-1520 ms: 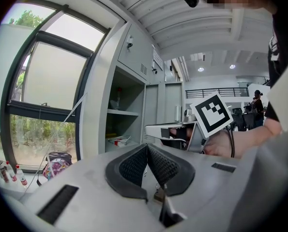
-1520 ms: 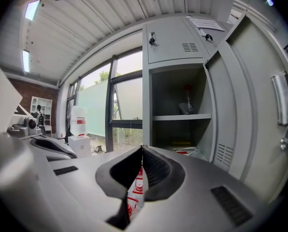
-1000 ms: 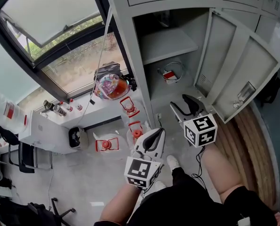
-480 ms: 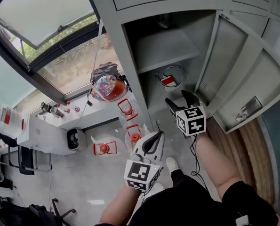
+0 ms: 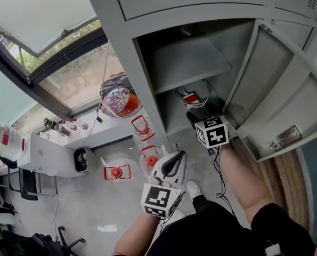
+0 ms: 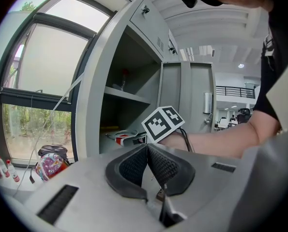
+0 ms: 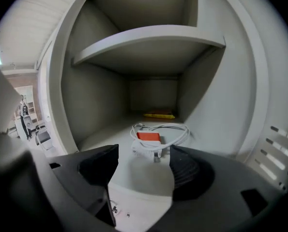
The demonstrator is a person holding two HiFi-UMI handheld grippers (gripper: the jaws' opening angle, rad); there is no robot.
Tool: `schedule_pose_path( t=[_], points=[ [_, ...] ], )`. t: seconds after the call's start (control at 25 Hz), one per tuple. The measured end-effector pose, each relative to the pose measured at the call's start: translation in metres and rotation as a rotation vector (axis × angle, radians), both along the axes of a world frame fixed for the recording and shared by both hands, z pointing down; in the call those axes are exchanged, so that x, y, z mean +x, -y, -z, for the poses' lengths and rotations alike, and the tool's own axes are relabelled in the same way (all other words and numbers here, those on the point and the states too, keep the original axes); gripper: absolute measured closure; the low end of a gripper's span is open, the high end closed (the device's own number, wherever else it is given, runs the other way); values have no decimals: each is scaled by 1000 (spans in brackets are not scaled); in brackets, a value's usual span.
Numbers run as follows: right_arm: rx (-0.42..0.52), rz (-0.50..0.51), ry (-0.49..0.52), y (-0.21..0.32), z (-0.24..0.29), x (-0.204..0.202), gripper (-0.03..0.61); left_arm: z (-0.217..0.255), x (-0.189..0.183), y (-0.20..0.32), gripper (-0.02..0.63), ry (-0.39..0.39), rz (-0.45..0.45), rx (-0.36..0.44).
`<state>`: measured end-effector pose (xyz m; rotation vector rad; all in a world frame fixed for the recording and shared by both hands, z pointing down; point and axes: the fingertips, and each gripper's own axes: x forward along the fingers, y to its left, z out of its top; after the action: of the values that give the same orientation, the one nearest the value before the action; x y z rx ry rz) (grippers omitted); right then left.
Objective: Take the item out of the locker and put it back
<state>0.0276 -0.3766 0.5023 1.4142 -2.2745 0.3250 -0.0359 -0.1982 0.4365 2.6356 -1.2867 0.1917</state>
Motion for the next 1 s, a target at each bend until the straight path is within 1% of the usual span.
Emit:
schedule_pose_path(
  t=[0.16,0.28,0.44,0.64,0.8,0.92,1.0],
  points=[
    [-11,17,-48,11,-4,0,210,-1,0,9,597,-8,5,-6],
    [-34,28,-64,19,-9,-1,210,-1,0,13,597,-9,8,-7],
    [-89,26,-60,25,-14,1,209,-2,1,18,597,-10,15,-9],
    [-146,37,-83,28,-18,0,207,-2,1,22,597,-10,26,-10],
    [-192,39,-65,28,-14,-1,207,-1,2,25,597,-13,30,-6],
    [-147,36,-95,26,-8,3,207,2,2,27,597,-16,33,0],
    [-82,52,-125,24,-1,2,207,3,1,28,597,-17,35,5]
  ],
)
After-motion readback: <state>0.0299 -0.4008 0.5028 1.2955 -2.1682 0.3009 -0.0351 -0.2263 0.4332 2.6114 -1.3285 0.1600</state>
